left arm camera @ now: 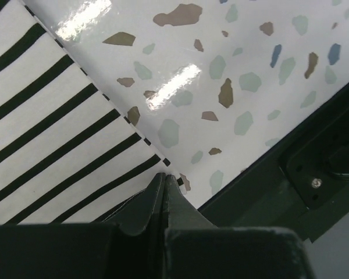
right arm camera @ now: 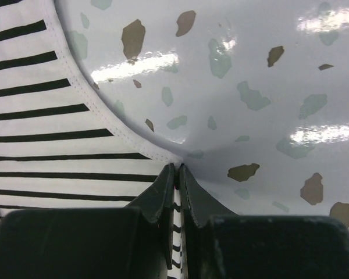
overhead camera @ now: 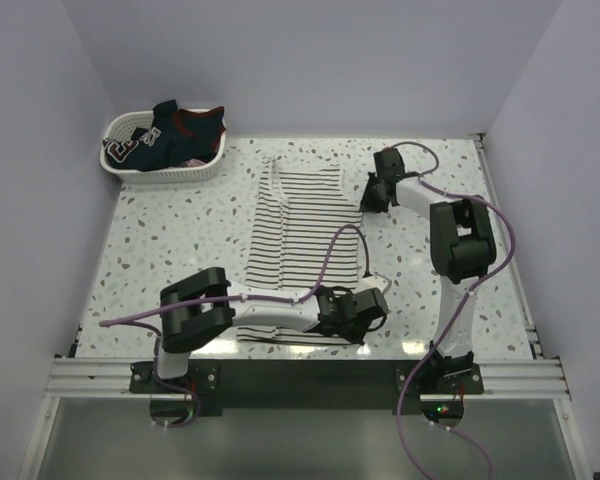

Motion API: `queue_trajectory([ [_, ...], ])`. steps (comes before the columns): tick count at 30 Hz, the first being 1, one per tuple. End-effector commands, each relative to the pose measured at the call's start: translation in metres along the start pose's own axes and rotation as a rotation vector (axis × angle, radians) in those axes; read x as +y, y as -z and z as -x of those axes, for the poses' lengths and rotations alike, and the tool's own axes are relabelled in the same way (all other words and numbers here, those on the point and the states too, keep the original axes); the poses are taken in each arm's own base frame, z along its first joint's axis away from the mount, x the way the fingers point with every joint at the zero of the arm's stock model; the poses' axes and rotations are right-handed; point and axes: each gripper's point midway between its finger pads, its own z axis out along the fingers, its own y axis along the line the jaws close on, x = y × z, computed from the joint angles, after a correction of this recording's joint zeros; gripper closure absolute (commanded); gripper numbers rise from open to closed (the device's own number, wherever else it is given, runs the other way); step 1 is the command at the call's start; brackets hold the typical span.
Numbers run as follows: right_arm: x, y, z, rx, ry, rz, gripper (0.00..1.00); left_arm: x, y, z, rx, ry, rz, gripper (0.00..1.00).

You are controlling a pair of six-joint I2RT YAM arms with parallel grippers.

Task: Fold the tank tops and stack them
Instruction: Fold the tank top

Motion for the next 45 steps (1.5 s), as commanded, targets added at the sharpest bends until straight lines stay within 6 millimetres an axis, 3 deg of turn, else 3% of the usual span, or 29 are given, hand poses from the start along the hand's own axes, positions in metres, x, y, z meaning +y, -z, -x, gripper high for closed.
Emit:
queue_trajectory([
  [1,-0.032,0.016,-0.001,0.018,-0.038,-0.091,1.0,-0.039,0.035,0.029,-0.105,-0.019,-0.184,1.0],
  [7,-0.054,0.038,0.004,-0.014,-0.04,-0.18,1.0,-0.056,0.064,0.027,-0.158,0.001,-0.365,1.0],
  [16,-0.044,0.063,0.021,-0.065,-0.041,-0.163,1.0,-0.037,0.077,0.024,-0.193,0.056,-0.366,1.0],
  [22,-0.022,0.068,0.027,-0.067,-0.051,-0.089,1.0,0.0,0.077,0.01,-0.199,0.133,-0.3,1.0],
  [24,-0.008,0.069,0.028,-0.071,-0.04,-0.071,1.0,0.006,0.08,0.015,-0.231,0.169,-0.298,1.0],
  [28,0.017,0.065,0.025,-0.071,-0.011,-0.056,1.0,0.027,0.082,0.005,-0.238,0.211,-0.256,1.0],
  [38,0.085,0.04,0.015,-0.068,0.057,-0.016,1.0,0.083,0.088,-0.02,-0.224,0.298,-0.05,1.0],
  [45,0.113,0.026,0.007,-0.068,0.081,0.004,1.0,0.113,0.091,-0.044,-0.176,0.355,0.077,1.0],
])
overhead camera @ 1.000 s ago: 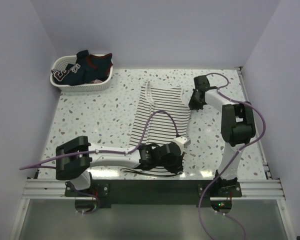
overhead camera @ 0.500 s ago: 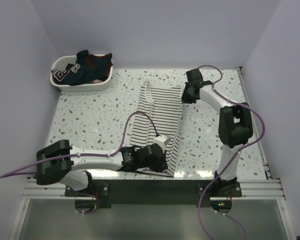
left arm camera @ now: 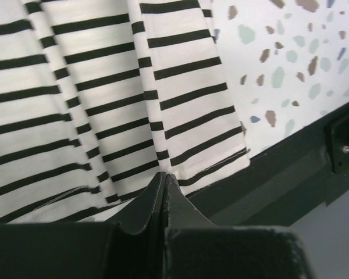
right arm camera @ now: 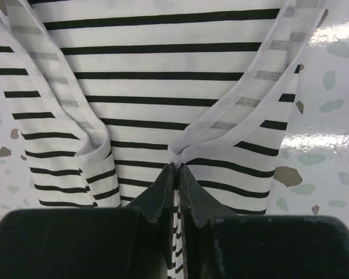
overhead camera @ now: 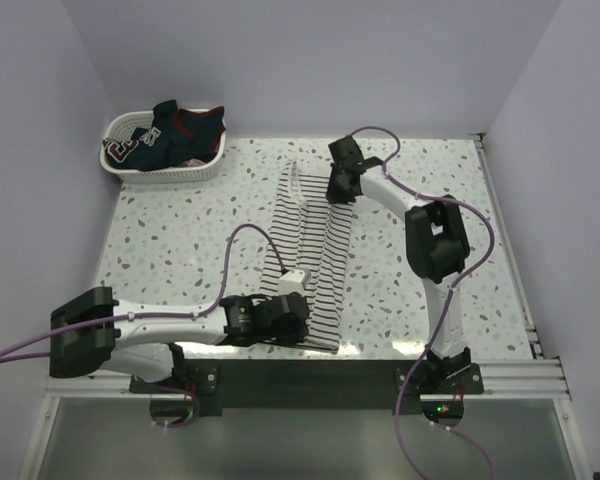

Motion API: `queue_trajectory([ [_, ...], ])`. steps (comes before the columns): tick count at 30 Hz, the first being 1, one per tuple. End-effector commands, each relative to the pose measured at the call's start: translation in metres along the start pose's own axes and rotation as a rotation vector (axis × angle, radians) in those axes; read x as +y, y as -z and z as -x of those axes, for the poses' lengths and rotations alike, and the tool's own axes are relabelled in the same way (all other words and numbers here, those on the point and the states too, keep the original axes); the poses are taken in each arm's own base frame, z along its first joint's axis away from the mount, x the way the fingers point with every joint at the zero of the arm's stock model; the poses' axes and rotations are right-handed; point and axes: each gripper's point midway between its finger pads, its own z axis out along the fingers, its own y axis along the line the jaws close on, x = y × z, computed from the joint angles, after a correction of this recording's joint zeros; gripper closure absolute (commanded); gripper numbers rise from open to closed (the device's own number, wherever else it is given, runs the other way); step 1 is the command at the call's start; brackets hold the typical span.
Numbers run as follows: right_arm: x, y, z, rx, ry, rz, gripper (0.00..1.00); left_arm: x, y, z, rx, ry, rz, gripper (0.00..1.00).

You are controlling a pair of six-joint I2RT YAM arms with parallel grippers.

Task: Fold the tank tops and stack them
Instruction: Fold the tank top

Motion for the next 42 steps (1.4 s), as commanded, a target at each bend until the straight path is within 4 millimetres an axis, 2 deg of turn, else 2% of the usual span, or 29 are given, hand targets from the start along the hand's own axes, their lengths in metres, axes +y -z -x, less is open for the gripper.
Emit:
queue_trajectory([
  [1,0.018,0.004,0.017,-0.051,-0.014,0.009,1.0,0.027,0.007,-0.002,-0.017,0.048,0.101,1.0],
  [8,0.041,0.001,0.012,-0.061,0.008,0.032,1.0,0.039,0.01,-0.008,0.0,0.053,0.134,1.0],
  [14,0.047,-0.002,0.007,-0.053,0.021,0.03,1.0,0.044,0.009,-0.014,0.016,0.05,0.143,1.0],
  [20,0.047,-0.005,0.009,-0.058,0.023,0.019,1.0,0.041,0.011,-0.009,0.001,0.041,0.132,1.0],
  [22,0.046,-0.008,0.005,-0.048,0.027,0.013,1.0,0.037,0.011,-0.004,-0.013,0.028,0.126,0.87],
  [23,0.047,-0.008,0.005,-0.046,0.028,0.015,1.0,0.036,0.011,-0.001,-0.024,0.016,0.125,0.73],
  [27,0.044,-0.009,0.002,-0.04,0.029,0.008,1.0,0.025,0.01,0.014,-0.056,-0.01,0.112,0.64],
  [31,0.043,-0.009,0.0,-0.039,0.028,0.008,1.0,0.027,0.003,0.021,-0.055,-0.016,0.135,0.63],
  [38,0.042,-0.01,-0.002,-0.034,0.029,0.006,1.0,0.019,-0.012,0.028,-0.051,-0.056,0.089,0.65],
  [42,0.041,-0.009,-0.002,-0.032,0.029,0.004,1.0,0.022,-0.021,0.019,-0.008,-0.074,0.098,0.67],
])
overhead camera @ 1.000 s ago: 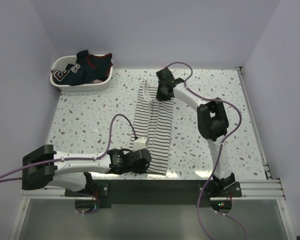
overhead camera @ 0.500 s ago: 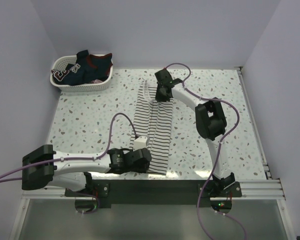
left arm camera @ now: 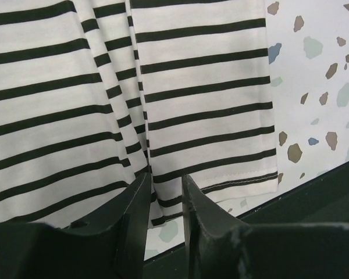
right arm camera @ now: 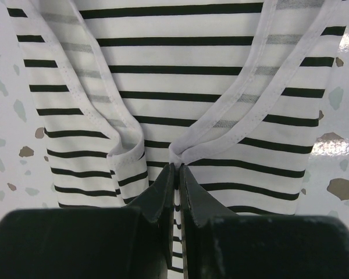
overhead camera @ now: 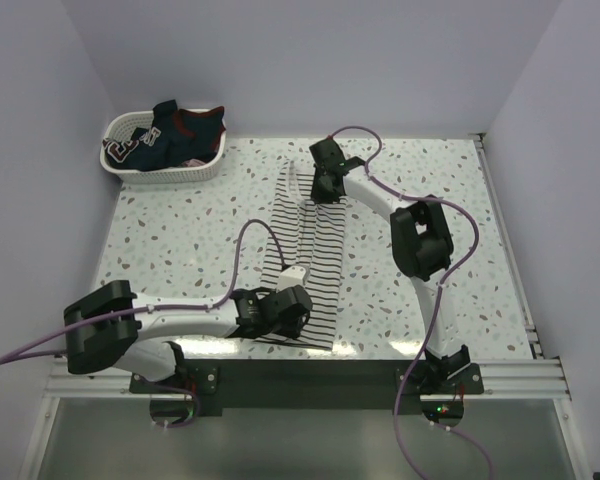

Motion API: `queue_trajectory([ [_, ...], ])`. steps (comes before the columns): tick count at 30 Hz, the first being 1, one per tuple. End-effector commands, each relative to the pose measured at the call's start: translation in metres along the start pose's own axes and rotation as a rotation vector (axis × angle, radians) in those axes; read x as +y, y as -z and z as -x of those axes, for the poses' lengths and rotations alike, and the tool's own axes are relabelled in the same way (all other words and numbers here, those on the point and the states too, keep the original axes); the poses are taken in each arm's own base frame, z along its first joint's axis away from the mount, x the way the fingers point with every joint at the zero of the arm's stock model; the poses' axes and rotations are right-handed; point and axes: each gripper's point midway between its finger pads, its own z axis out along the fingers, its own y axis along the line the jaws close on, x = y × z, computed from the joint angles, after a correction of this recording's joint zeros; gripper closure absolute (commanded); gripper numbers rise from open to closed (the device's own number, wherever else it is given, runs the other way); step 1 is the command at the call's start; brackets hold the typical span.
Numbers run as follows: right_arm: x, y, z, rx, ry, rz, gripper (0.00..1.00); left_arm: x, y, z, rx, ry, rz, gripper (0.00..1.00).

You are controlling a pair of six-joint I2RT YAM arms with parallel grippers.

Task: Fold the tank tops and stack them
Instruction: Fold the tank top

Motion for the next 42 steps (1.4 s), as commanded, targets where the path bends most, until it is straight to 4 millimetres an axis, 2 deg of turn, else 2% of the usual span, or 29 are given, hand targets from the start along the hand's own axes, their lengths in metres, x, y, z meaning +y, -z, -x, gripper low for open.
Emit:
queue_trajectory([
  [1,0.001,0.005,0.007,-0.025,-0.013,-0.01,1.0,-0.019,-0.003,0.013,-0.021,-0.019,-0.062,0.68],
  [7,-0.001,0.005,0.007,-0.028,-0.011,-0.016,1.0,-0.014,-0.008,0.001,0.014,-0.01,-0.051,0.73],
  [12,-0.001,0.006,0.007,-0.03,-0.013,-0.016,1.0,-0.014,-0.005,0.003,0.004,-0.002,-0.054,0.88],
  [18,0.001,0.01,0.014,-0.047,-0.014,-0.017,1.0,-0.02,0.002,0.01,-0.014,-0.002,-0.082,0.99],
  [29,0.005,0.018,0.025,-0.079,-0.023,-0.002,1.0,-0.032,0.017,0.013,-0.013,0.016,-0.138,1.0],
  [33,0.01,0.019,0.03,-0.095,-0.025,0.013,1.0,-0.031,0.018,0.007,-0.003,0.012,-0.132,1.0],
  [42,0.018,0.017,0.028,-0.094,-0.019,0.034,1.0,-0.027,0.019,0.003,0.003,0.026,-0.124,1.0],
])
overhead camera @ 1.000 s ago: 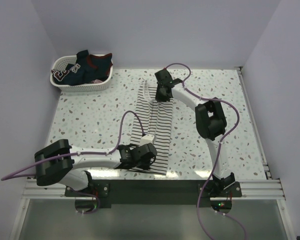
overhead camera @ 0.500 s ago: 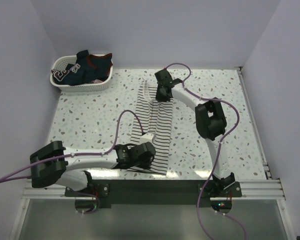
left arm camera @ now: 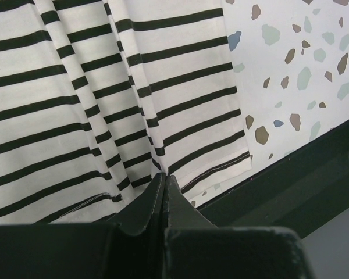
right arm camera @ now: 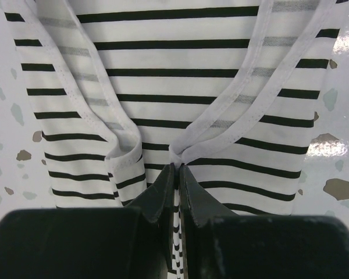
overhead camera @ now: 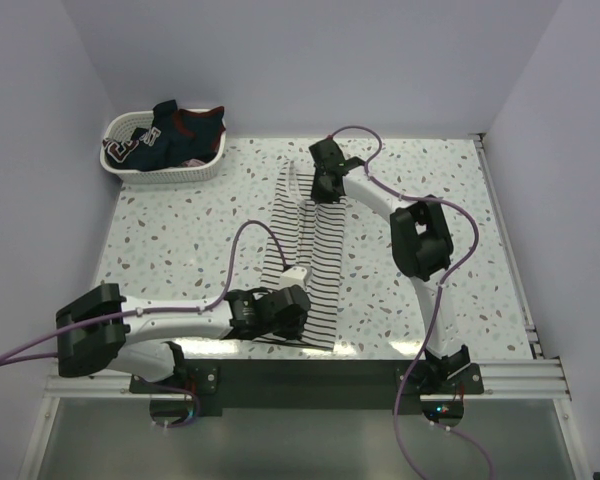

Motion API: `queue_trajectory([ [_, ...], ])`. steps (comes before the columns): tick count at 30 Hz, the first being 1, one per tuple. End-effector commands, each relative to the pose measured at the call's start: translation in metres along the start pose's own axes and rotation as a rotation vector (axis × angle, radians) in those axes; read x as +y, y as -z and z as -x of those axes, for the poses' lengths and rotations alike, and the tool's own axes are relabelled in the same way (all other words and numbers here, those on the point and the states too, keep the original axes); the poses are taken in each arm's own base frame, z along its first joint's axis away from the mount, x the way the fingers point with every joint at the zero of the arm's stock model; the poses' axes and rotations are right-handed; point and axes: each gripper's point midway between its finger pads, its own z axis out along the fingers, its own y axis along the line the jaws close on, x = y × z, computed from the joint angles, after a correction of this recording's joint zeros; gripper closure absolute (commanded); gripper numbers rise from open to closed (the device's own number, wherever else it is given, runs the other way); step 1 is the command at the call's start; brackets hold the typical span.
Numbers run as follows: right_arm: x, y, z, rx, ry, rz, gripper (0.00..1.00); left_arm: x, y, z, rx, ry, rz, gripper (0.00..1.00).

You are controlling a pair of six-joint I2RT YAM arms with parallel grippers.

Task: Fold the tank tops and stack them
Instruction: Fold the tank top

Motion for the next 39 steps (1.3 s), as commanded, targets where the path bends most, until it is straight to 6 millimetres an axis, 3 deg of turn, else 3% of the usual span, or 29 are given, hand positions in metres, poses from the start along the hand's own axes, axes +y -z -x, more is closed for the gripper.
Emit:
queue_trajectory([
  [1,0.021,0.017,0.025,-0.078,-0.021,0.05,1.0,-0.009,0.009,0.006,-0.022,0.022,-0.033,1.0],
  [17,0.038,0.012,0.014,-0.065,0.001,0.062,1.0,-0.001,0.01,0.001,-0.015,0.024,-0.013,1.0],
  [27,0.037,-0.004,0.003,-0.037,0.002,0.055,0.99,0.0,0.01,0.001,-0.013,0.03,-0.007,0.97],
  [31,0.042,-0.001,0.006,-0.04,0.002,0.079,0.81,-0.003,0.013,0.007,-0.028,0.028,-0.003,0.77],
  [35,0.056,0.015,0.021,-0.062,0.012,0.132,0.61,-0.009,0.021,0.022,-0.066,0.026,0.001,0.58],
  [39,0.06,0.032,0.034,-0.075,0.048,0.143,0.47,-0.017,0.035,0.052,-0.135,0.033,0.009,0.5],
])
